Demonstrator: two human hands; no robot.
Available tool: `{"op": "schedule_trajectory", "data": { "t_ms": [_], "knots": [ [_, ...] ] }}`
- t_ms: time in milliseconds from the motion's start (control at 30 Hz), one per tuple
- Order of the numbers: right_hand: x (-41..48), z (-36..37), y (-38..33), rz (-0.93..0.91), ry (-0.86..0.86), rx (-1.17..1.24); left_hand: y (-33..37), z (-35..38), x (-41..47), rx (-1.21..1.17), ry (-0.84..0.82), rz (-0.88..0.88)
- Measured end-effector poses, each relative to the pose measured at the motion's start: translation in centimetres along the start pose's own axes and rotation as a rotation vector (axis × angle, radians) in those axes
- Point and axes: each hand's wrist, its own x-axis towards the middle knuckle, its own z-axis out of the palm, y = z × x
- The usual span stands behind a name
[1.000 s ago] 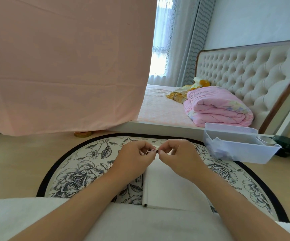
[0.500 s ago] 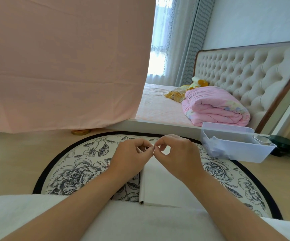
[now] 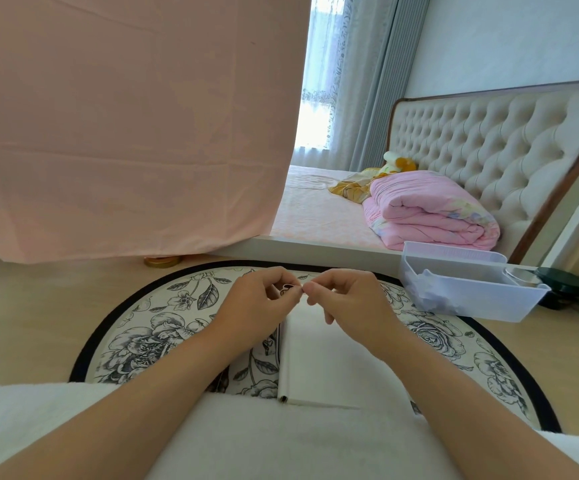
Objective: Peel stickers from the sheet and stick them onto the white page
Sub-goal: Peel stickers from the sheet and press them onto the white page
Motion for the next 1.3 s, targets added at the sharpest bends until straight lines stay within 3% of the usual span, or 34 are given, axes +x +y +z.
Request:
{"op": "schedule_trajectory", "data": {
  "t_ms": [233, 433, 633, 833, 1300],
  "knots": [
    [0.0, -0.5, 0.1, 0.04, -0.066, 0.043, 0.3, -0.3, -0.1, -0.007, -0.056, 0.048],
    [-0.1, 0.1, 0.4, 0.016, -0.006, -0.053, 0.3, 0.3, -0.1, -0.1, -0.048, -0.014],
    [-0.1, -0.6, 0.1, 0.184, -0.179, 0.224, 0.1, -0.2, 0.1, -0.13, -0.059, -0.048],
    [0.1, -0.9, 0.0, 0.13, -0.164, 0.093, 0.4, -0.3, 0.0, -0.121, -0.136, -0.024],
    [-0.2, -0.5, -0.3, -0.003, -0.093, -0.145, 0.4, -0.2, -0.1, -0.086, -0.137, -0.027]
  ]
}}
